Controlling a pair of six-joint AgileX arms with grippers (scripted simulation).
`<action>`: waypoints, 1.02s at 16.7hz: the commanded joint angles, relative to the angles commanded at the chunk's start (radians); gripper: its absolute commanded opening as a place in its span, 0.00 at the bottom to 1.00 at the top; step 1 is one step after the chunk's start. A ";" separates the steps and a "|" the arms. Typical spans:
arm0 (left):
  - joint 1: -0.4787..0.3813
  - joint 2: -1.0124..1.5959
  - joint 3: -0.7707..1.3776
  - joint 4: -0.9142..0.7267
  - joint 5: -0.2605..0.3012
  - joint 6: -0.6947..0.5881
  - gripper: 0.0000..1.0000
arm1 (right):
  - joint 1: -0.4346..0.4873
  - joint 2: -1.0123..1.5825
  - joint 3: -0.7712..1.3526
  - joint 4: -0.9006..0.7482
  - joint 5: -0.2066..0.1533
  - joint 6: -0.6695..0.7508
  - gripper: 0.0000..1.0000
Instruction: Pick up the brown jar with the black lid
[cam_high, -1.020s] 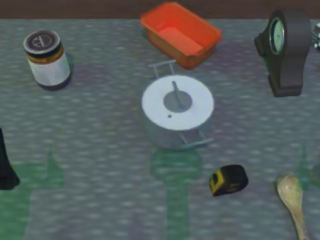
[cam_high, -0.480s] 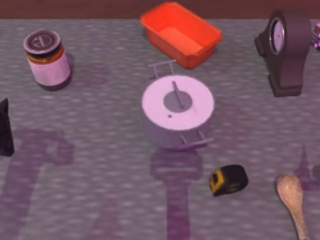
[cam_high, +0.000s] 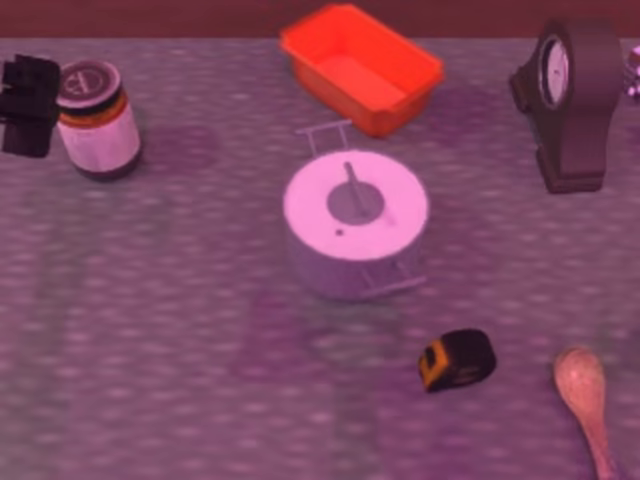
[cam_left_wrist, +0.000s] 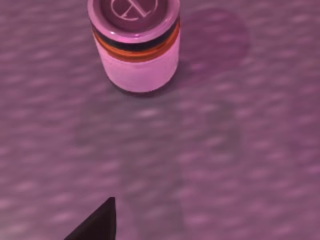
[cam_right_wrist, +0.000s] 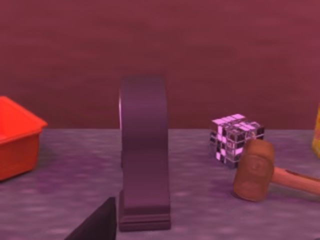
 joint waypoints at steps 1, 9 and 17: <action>-0.002 0.099 0.097 -0.059 0.003 0.010 1.00 | 0.000 0.000 0.000 0.000 0.000 0.000 1.00; 0.001 0.837 0.873 -0.465 -0.006 0.083 1.00 | 0.000 0.000 0.000 0.000 0.000 0.000 1.00; 0.021 1.303 1.441 -0.665 -0.051 0.144 1.00 | 0.000 0.000 0.000 0.000 0.000 0.000 1.00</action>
